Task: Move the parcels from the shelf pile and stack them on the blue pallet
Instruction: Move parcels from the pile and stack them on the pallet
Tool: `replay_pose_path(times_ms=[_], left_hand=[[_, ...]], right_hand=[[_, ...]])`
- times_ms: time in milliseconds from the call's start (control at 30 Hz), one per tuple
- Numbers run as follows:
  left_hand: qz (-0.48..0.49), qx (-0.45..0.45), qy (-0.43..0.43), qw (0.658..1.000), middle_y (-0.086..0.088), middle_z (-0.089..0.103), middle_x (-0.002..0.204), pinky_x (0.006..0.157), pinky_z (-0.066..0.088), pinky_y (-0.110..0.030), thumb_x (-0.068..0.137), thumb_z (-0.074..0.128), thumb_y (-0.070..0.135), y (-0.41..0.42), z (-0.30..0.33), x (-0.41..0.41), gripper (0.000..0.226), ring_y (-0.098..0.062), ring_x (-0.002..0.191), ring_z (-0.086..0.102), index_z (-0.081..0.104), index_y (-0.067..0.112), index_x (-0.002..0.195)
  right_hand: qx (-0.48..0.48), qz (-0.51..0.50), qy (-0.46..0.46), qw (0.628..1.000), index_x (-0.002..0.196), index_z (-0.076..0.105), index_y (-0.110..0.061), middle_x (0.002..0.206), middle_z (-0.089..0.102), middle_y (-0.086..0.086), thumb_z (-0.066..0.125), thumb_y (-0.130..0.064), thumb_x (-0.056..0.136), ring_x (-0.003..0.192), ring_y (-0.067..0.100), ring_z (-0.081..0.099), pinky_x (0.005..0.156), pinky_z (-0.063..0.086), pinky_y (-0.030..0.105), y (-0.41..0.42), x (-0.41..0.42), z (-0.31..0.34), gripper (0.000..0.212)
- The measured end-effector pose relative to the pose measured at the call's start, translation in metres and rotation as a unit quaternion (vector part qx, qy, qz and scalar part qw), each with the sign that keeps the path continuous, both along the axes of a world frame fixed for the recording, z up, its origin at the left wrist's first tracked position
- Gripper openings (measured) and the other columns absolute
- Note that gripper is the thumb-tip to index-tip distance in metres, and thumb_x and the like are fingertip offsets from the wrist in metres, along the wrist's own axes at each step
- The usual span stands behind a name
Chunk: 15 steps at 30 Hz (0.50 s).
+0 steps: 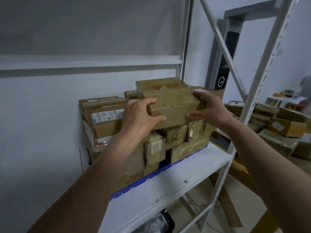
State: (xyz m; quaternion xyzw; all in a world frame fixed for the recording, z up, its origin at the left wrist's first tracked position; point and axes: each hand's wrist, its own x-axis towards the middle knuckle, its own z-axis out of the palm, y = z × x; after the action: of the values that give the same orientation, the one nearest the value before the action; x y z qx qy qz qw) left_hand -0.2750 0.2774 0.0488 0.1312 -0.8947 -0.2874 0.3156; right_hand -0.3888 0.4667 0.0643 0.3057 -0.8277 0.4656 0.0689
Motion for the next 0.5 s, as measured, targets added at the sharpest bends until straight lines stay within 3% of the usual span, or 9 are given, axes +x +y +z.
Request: replay_pose_path(times_ms=[133, 267, 400, 500], left_hand=[[0.035, -0.013, -0.024, 0.999, -0.002, 0.057, 0.129, 0.1, 0.034, -0.036, 0.066, 0.077, 0.054, -0.009, -0.005, -0.023, 0.067, -0.023, 0.125, 0.042, 0.058, 0.031, 0.126], [0.064, -0.022, -0.032, 0.997, -0.003, 0.064, 0.123, 0.116, 0.015, -0.047, 0.066, 0.073, 0.06, -0.009, -0.007, -0.032, 0.063, -0.027, 0.131, 0.037, 0.062, 0.029, 0.12], [0.093, -0.074, -0.049, 0.992, 0.0, 0.069, 0.112, 0.117, -0.003, -0.042, 0.064, 0.068, 0.069, -0.009, -0.011, -0.041, 0.064, -0.019, 0.121, 0.051, 0.065, 0.029, 0.114], [0.121, -0.096, -0.078, 0.985, -0.001, 0.071, 0.107, 0.116, -0.006, -0.041, 0.064, 0.064, 0.073, -0.007, -0.017, -0.05, 0.067, -0.019, 0.12, 0.053, 0.064, 0.03, 0.115]], right_hand=[[0.047, 0.011, 0.024, 0.999, 0.142, 0.043, -0.012, 0.135, 0.05, 0.004, 0.084, -0.016, 0.066, 0.12, 0.018, 0.046, 0.105, 0.042, 0.039, -0.013, -0.03, -0.003, 0.086], [0.087, 0.007, 0.034, 0.996, 0.14, 0.045, -0.014, 0.133, 0.052, 0.006, 0.084, -0.023, 0.066, 0.121, 0.02, 0.046, 0.1, 0.041, 0.034, -0.019, -0.051, -0.012, 0.084], [0.114, 0.014, 0.037, 0.993, 0.139, 0.046, -0.016, 0.13, 0.054, 0.004, 0.084, -0.026, 0.068, 0.111, 0.014, 0.047, 0.089, 0.039, 0.026, -0.028, -0.066, -0.026, 0.081], [0.129, 0.037, 0.03, 0.991, 0.138, 0.046, -0.015, 0.13, 0.053, 0.004, 0.08, -0.024, 0.072, 0.107, 0.011, 0.044, 0.087, 0.037, 0.024, -0.032, -0.074, -0.036, 0.075]])
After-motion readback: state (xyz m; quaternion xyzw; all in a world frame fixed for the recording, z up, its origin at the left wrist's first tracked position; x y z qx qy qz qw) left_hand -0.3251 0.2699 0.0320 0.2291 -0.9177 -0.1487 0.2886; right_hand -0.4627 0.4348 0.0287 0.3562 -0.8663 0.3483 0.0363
